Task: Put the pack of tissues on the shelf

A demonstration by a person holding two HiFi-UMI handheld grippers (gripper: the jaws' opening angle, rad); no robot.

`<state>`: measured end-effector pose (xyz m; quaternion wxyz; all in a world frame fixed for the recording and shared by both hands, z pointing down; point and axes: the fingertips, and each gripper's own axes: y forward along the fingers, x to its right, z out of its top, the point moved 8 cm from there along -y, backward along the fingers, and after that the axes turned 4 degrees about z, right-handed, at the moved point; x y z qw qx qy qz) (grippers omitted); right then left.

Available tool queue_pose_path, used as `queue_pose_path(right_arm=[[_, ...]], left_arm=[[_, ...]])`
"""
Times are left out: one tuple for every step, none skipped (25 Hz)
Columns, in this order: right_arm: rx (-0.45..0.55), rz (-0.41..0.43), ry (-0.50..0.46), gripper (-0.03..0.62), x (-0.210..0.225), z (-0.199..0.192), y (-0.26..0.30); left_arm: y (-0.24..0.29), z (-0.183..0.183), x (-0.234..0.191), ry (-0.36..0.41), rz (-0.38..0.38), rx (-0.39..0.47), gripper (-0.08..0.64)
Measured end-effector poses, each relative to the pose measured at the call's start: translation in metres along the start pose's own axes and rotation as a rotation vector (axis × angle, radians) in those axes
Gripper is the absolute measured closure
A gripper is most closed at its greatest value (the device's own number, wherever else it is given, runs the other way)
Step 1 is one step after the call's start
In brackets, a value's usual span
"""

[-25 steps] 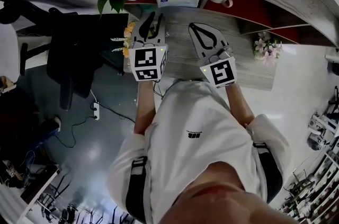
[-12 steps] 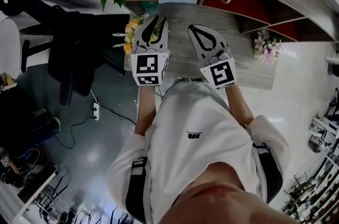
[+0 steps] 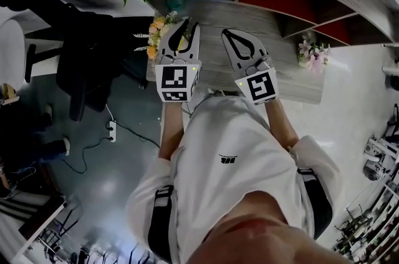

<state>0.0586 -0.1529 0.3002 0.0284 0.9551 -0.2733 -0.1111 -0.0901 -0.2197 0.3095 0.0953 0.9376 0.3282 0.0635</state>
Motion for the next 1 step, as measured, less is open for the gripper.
queue_pose_path(right_arm=[[0.001, -0.001, 0.0, 0.568, -0.0018, 0.0006, -0.0011]], left_arm=[[-0.0023, 0.0002, 0.0005, 0.001, -0.001, 0.003, 0.468]])
